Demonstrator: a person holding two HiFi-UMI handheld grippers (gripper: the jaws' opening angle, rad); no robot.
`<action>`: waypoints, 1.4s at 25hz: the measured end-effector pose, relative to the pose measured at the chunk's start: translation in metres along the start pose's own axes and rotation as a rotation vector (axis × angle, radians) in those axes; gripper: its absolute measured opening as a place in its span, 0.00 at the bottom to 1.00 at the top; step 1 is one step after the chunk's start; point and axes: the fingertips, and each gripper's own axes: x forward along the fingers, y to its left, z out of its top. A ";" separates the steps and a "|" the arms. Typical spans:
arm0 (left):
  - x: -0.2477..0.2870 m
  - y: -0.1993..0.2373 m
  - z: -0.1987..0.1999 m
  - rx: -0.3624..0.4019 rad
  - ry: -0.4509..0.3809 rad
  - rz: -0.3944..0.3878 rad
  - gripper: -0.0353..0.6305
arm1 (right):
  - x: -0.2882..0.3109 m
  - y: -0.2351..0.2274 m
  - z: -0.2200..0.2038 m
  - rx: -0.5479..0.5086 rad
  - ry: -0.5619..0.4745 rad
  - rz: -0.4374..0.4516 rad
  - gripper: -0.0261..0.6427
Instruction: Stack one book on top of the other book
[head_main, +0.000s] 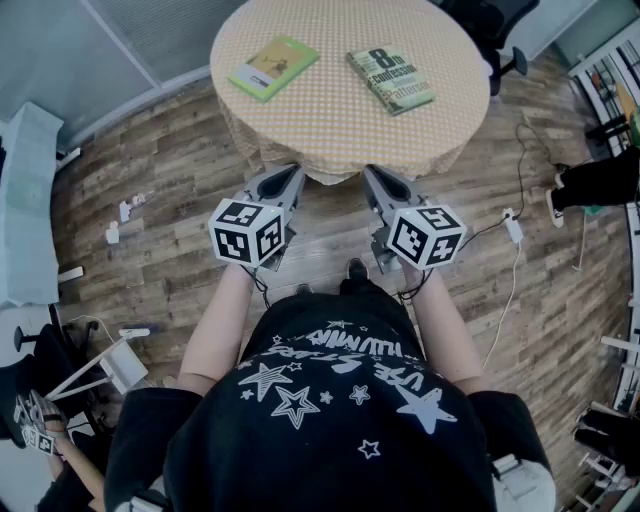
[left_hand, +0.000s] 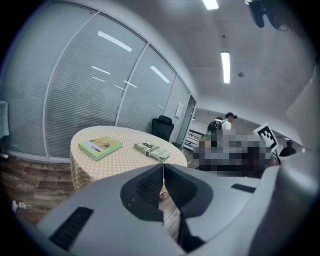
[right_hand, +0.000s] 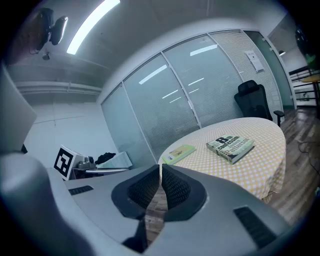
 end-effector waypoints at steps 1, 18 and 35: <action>0.001 0.000 0.000 -0.004 -0.002 0.002 0.07 | 0.001 -0.001 0.000 0.002 0.000 0.001 0.09; -0.003 0.004 -0.004 -0.024 -0.001 -0.026 0.07 | 0.010 0.000 -0.003 0.000 0.000 -0.025 0.09; -0.041 0.055 -0.019 -0.028 -0.025 0.034 0.07 | 0.043 0.023 -0.013 -0.001 -0.027 -0.063 0.09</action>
